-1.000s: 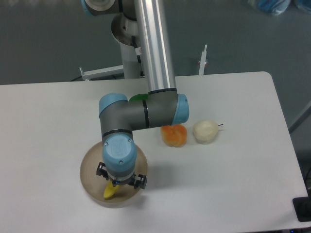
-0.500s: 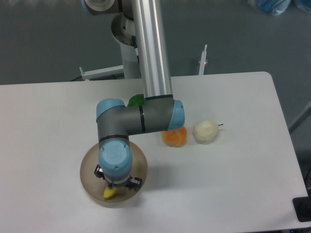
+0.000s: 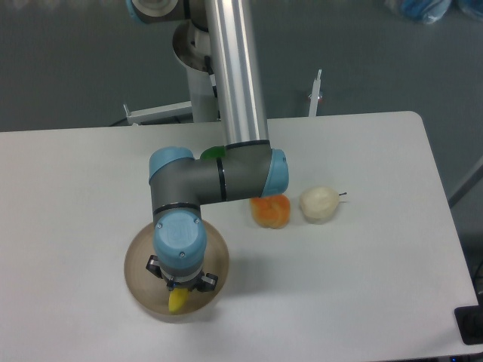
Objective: Pick up the banana from the plate
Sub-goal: 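Lift the banana off the plate and carry it beside the orange bun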
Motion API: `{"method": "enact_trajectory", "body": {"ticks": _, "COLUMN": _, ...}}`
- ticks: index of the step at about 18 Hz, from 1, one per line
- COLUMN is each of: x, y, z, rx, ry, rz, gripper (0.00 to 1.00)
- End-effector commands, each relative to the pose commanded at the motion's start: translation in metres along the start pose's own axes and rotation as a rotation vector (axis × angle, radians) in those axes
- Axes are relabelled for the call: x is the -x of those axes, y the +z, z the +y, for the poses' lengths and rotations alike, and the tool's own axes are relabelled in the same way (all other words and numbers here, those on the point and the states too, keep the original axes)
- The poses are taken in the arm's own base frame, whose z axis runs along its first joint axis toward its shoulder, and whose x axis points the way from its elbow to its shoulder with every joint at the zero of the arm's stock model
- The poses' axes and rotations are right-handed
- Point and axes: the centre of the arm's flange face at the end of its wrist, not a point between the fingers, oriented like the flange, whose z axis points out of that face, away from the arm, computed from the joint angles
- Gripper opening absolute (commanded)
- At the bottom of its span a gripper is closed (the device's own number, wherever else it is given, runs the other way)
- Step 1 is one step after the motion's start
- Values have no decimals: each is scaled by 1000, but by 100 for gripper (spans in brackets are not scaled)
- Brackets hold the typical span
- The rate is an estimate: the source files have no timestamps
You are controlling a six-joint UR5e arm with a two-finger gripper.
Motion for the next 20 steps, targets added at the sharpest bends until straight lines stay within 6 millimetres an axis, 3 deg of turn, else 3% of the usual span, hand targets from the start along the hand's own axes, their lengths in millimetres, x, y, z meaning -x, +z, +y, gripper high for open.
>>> {"method": "enact_trajectory", "body": {"ticks": 3, "x": 34, "y": -37, "z": 18, "rx": -22, "ry": 29, "rz": -45, "gripper": 0}}
{"method": "enact_trajectory", "body": {"ticks": 5, "x": 75, "y": -63, "z": 31, "rx": -59, "ry": 43, "rz": -73, "gripper": 0}}
{"method": "enact_trajectory", "body": {"ticks": 9, "x": 135, "y": -100, "z": 48, "rx": -102, "ry": 69, "rz": -111, "gripper": 0}}
{"method": "enact_trajectory", "body": {"ticks": 14, "x": 207, "y": -107, "z": 92, "rx": -83, "ry": 230, "rz": -137, "gripper": 0}}
{"method": "enact_trajectory", "body": {"ticks": 20, "x": 276, "y": -105, "z": 146, "rx": -22, "ry": 413, "rz": -128, "gripper": 0}}
